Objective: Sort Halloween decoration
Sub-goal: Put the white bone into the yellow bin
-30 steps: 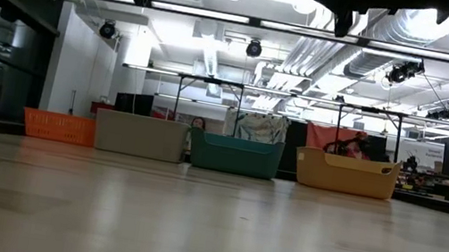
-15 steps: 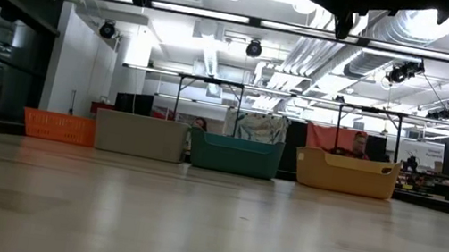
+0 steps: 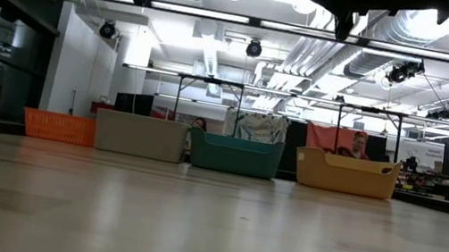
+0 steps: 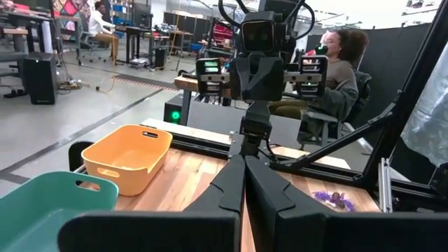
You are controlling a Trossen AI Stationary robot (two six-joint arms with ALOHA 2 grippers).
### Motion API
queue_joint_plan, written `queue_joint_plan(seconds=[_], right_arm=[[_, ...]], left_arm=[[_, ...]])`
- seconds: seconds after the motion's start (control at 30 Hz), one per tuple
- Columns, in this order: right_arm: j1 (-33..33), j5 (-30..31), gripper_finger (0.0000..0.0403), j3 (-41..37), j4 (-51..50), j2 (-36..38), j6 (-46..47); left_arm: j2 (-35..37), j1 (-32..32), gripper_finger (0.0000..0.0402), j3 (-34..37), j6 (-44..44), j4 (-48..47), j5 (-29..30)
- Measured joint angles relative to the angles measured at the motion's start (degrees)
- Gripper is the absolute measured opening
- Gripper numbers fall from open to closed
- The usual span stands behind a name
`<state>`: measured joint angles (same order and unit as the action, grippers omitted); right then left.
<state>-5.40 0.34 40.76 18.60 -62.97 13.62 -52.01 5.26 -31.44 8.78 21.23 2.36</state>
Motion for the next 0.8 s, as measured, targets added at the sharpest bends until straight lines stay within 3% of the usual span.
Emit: queue_joint_plan(seconds=[0.17,0.33,0.43,0.53,0.67,0.8], right_arm=[[-0.93,-12.6,0.0,4.85,-8.1,-3.75,3.98],[2.53,-23.58,0.0,18.59,-42.25,-12.14,3.96],[5.4,-24.45,0.0,23.71,-63.34,-17.32,4.5],[9.0,-24.28,0.0,23.41,-77.82,-20.84,7.64],[15.19,-26.49,0.0,15.34,-81.19,-21.85,21.92],[22.7,-36.41,0.0,5.46,-70.89,-20.99,41.23]], left_arm=[[0.0,0.0,0.0,0.0,-0.02,0.0,0.08],[0.0,0.0,0.0,0.0,-0.01,-0.03,0.08],[0.0,0.0,0.0,0.0,0.12,-0.94,0.07],[0.0,0.0,0.0,0.0,0.1,-1.79,0.06],[0.0,0.01,0.0,-0.01,0.08,-2.49,0.06],[0.0,0.01,0.0,0.0,0.07,-2.51,0.07]])
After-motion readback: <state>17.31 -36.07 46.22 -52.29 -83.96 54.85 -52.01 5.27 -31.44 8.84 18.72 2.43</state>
